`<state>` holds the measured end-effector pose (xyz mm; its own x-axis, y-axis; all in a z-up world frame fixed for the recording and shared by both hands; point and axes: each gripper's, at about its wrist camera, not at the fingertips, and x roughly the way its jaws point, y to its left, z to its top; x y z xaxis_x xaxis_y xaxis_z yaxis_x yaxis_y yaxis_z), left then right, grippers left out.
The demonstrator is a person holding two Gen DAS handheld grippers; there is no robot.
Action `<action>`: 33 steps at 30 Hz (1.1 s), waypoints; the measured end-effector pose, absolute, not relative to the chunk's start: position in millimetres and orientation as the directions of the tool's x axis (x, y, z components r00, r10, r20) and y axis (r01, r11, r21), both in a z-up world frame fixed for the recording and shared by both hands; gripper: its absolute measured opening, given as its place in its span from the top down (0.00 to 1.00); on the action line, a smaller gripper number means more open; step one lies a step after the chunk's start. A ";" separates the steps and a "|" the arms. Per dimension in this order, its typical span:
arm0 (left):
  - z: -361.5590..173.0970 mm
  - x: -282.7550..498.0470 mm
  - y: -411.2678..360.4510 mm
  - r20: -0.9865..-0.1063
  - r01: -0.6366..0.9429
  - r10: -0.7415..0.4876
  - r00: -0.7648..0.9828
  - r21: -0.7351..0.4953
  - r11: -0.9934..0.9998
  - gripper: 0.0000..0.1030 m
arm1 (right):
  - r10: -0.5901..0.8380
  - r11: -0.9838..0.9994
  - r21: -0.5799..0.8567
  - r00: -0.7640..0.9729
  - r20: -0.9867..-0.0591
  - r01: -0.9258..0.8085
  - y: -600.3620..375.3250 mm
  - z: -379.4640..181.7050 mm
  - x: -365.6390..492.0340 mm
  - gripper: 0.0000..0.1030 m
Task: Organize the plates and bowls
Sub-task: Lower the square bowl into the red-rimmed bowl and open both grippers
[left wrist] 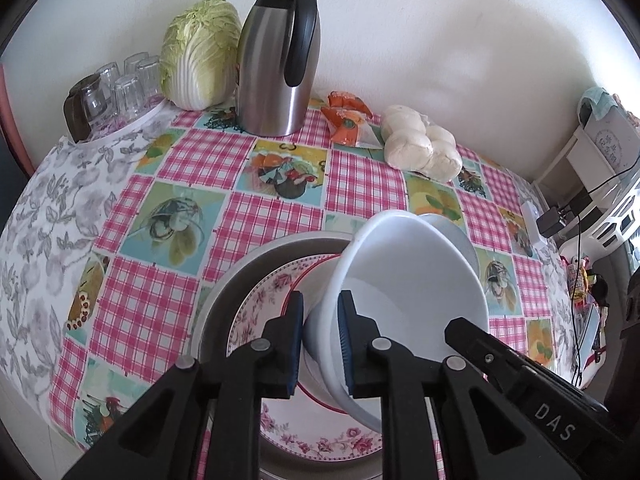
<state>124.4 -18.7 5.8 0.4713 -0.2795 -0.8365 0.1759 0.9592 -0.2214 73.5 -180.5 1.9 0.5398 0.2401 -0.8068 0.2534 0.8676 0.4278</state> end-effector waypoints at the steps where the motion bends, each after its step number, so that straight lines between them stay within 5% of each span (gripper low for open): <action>1: 4.2 124.8 -18.8 -0.841 0.174 -0.280 0.462 -0.224 0.959 0.81 | 0.244 0.866 0.431 0.538 -0.807 0.254 -180.8 1.2 73.6 0.87; 15: -9.6 126.8 -22.6 -0.867 0.177 -0.262 0.425 -0.204 0.963 0.79 | 0.254 0.857 0.445 0.540 -0.803 0.259 -183.2 -5.1 78.1 0.87; 23: -12.9 127.1 -28.7 -0.872 0.208 -0.281 0.402 -0.212 0.955 0.60 | 0.278 0.839 0.467 0.519 -0.808 0.278 -187.7 -18.3 83.8 0.86; 33: -8.8 127.6 -23.0 -0.858 0.198 -0.320 0.401 -0.260 0.945 0.57 | 0.282 0.826 0.485 0.533 -0.798 0.288 -192.4 -18.3 82.3 0.87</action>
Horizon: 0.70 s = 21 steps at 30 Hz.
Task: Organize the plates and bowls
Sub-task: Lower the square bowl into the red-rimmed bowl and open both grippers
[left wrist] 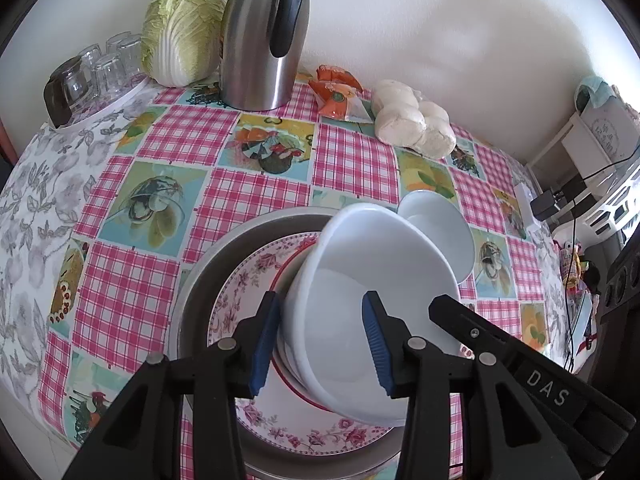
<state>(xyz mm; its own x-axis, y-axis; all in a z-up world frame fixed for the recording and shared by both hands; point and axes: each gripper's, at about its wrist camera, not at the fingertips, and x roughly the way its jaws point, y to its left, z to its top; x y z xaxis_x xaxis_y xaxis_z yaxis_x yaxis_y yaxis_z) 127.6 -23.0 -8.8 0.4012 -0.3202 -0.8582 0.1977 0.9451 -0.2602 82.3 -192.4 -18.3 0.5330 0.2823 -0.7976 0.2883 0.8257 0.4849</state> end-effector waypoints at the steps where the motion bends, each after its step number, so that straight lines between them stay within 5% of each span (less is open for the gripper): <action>1: -6.0 127.2 -20.9 -0.857 0.191 -0.304 0.416 -0.244 0.951 0.57 | 0.288 0.822 0.493 0.538 -0.792 0.286 -193.4 -18.1 81.9 0.85; 21: 1.3 128.2 -7.0 -0.827 0.155 -0.327 0.458 -0.288 0.945 0.57 | 0.279 0.831 0.494 0.578 -0.767 0.254 -191.1 -7.8 79.0 0.85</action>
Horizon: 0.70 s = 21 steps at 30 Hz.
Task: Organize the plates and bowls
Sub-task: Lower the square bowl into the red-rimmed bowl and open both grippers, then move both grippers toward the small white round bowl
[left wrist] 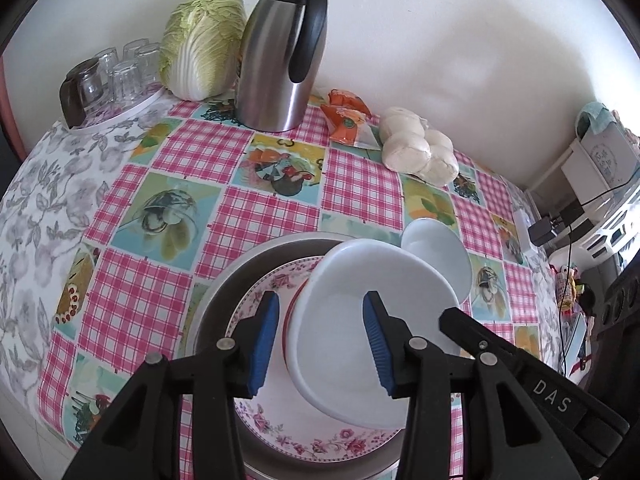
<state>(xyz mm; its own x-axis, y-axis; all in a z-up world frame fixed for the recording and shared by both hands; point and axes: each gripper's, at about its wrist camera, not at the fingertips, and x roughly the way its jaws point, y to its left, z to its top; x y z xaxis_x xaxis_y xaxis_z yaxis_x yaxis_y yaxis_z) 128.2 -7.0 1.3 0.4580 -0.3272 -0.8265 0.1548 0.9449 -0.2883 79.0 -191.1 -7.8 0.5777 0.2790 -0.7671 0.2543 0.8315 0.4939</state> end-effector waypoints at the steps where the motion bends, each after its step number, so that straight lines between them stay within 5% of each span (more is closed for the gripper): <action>1: 1.2 128.4 -5.1 -0.827 0.146 -0.323 0.460 -0.288 0.946 0.57 | 0.269 0.835 0.487 0.581 -0.768 0.257 -191.6 -6.8 78.5 0.85; 6: 2.4 129.1 -0.1 -0.831 0.121 -0.284 0.479 -0.258 0.958 0.53 | 0.227 0.853 0.457 0.610 -0.759 0.252 -192.7 2.6 76.3 0.84; 10: 3.1 129.3 2.0 -0.832 0.110 -0.260 0.490 -0.237 0.965 0.35 | 0.163 0.892 0.385 0.625 -0.764 0.238 -186.1 10.2 75.9 0.48; 15: 5.0 131.0 7.9 -0.836 0.065 -0.177 0.519 -0.168 0.984 0.29 | 0.104 0.926 0.306 0.627 -0.772 0.223 -178.3 14.5 76.9 0.36; 17: 5.5 131.6 10.9 -0.836 0.046 -0.152 0.528 -0.150 0.988 0.17 | 0.091 0.932 0.286 0.621 -0.778 0.222 -177.0 13.3 77.8 0.29; 21: 6.6 132.4 15.8 -0.832 0.023 -0.123 0.541 -0.132 0.991 0.16 | 0.091 0.936 0.277 0.612 -0.785 0.216 -176.1 9.5 78.6 0.21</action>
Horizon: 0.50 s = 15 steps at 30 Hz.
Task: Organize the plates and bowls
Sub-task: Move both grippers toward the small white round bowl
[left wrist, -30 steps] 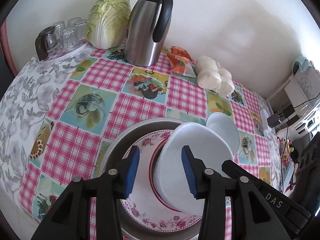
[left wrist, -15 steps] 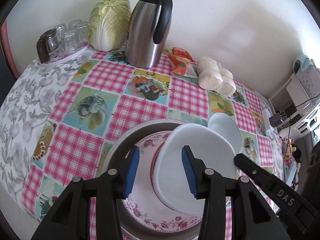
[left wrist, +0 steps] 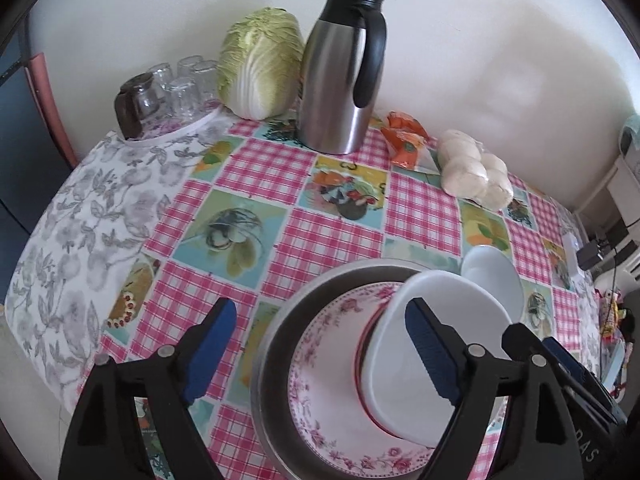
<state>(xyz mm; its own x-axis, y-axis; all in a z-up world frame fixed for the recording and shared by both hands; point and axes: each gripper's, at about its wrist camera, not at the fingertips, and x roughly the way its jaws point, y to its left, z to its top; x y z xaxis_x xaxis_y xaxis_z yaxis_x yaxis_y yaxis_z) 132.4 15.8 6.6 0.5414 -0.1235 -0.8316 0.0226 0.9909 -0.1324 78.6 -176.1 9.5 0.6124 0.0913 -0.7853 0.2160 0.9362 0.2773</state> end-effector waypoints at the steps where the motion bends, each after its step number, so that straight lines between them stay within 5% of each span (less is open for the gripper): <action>1: 6.6 132.5 16.5 -0.830 0.014 -0.109 0.547 -0.120 0.993 0.16 | 0.091 0.937 0.275 0.612 -0.786 0.215 -176.1 9.0 78.4 0.17; 6: 3.9 134.9 23.7 -0.830 -0.047 -0.037 0.556 -0.076 0.996 0.06 | 0.068 0.944 0.252 0.619 -0.782 0.214 -174.3 9.6 77.7 0.00; 15: 3.2 135.5 34.5 -0.816 -0.117 0.053 0.576 -0.018 0.993 0.00 | 0.054 0.946 0.240 0.624 -0.780 0.218 -175.9 10.2 77.8 0.00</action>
<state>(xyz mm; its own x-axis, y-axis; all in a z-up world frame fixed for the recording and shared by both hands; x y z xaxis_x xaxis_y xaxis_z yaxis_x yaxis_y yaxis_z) 135.5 34.5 3.2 0.5761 0.0530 -0.8156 -0.1174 0.9929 -0.0184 77.8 -175.9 10.2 0.6240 0.0537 -0.7796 0.2179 0.9461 0.2396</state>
